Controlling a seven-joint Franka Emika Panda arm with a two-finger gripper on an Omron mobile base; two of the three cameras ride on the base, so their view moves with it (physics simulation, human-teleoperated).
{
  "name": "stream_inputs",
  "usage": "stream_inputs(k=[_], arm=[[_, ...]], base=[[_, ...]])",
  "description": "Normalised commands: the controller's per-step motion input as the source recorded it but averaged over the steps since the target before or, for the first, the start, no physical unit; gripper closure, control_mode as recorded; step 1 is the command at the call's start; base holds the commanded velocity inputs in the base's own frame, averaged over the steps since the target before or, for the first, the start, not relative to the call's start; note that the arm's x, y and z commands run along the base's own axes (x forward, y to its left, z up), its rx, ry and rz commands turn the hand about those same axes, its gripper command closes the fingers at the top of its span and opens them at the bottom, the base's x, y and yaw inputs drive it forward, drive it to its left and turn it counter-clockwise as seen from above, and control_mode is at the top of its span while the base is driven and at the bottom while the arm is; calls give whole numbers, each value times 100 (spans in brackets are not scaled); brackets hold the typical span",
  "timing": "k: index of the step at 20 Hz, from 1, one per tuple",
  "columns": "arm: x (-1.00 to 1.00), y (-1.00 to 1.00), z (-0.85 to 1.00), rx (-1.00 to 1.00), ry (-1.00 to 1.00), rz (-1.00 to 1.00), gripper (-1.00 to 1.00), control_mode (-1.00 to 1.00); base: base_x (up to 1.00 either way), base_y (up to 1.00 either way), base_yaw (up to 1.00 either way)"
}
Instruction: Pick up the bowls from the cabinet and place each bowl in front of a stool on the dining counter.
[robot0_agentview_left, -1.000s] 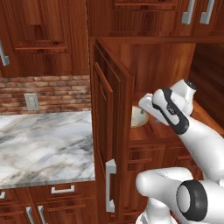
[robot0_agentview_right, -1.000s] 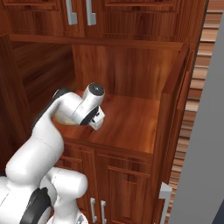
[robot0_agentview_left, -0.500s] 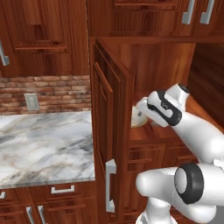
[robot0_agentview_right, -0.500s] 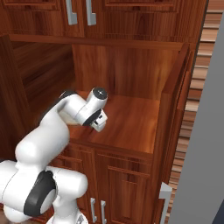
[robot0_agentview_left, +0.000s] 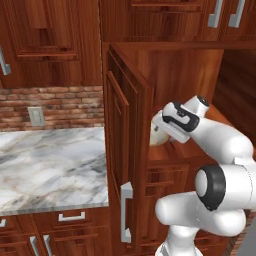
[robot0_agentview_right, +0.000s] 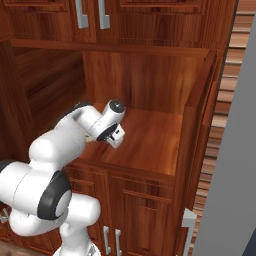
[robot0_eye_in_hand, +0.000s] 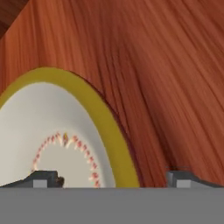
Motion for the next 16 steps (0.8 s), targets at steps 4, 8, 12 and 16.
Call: stream_inputs(k=[4, 8, 12, 16], arm=[[22, 0, -17, 0, 0, 0, -100, -100], [15, 0, -16, 0, 0, 0, -100, -100], [3, 3, -11, 0, 0, 0, 100, -100], [0, 2, -8, 0, 0, 0, 100, -100]], base=[[0, 0, 0], [0, 0, 0], [0, 0, 0], [0, 0, 0]])
